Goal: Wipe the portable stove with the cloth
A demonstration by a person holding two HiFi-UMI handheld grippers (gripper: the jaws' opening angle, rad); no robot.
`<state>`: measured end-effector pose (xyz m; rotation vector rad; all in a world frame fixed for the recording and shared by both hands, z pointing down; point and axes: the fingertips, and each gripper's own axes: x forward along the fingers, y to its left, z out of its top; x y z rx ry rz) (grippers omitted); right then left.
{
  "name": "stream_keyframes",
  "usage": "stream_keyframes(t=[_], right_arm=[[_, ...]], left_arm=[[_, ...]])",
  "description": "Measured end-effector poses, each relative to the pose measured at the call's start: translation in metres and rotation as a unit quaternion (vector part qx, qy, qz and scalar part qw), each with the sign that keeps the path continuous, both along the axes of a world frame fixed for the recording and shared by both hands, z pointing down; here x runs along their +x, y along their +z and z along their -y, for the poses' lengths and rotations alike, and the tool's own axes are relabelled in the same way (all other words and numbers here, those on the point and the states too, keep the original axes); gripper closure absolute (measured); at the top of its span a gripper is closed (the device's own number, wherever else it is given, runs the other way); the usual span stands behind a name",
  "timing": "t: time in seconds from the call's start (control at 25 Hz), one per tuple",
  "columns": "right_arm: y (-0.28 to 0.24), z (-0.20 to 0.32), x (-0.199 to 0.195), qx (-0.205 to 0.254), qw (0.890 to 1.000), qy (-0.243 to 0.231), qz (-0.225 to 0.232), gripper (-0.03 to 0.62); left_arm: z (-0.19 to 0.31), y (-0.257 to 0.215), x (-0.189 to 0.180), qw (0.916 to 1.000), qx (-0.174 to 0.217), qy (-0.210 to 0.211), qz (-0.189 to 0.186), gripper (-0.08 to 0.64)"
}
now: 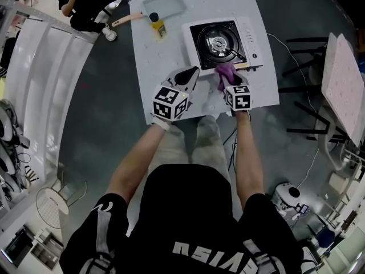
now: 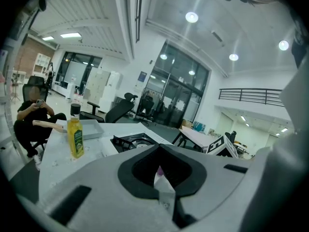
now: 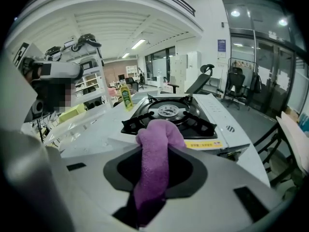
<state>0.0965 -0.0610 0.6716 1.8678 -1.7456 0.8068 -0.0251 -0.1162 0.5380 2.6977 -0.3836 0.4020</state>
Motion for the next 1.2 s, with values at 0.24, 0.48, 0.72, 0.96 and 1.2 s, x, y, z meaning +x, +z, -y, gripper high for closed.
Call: stream_keyframes(t=[0.24, 0.48, 0.72, 0.96, 1.2], right_arm=[[0.002, 0.012, -0.047, -0.002, 1.000, -0.022, 0.007, 0.480], [0.005, 0.025, -0.090, -0.002, 0.999, -0.039, 0.013, 0.480], [-0.001, 0.037, -0.127, 0.002, 0.999, -0.047, 0.010, 0.480], [-0.001, 0.042, -0.141, -0.006, 1.000, -0.005, 0.010, 0.480], [0.002, 0.060, -0.133, -0.008, 0.999, 0.039, 0.018, 0.480]], left_arm=[[0.010, -0.003, -0.034, 0.9999, 0.002, -0.010, 0.003, 0.554], [0.020, -0.004, -0.066, 0.9998, 0.006, -0.017, 0.006, 0.554], [0.033, -0.007, -0.098, 0.9997, 0.010, -0.022, 0.004, 0.554], [0.045, -0.017, -0.115, 0.9997, 0.015, -0.021, -0.006, 0.554], [0.058, -0.018, -0.116, 0.9997, 0.017, -0.017, -0.006, 0.554]])
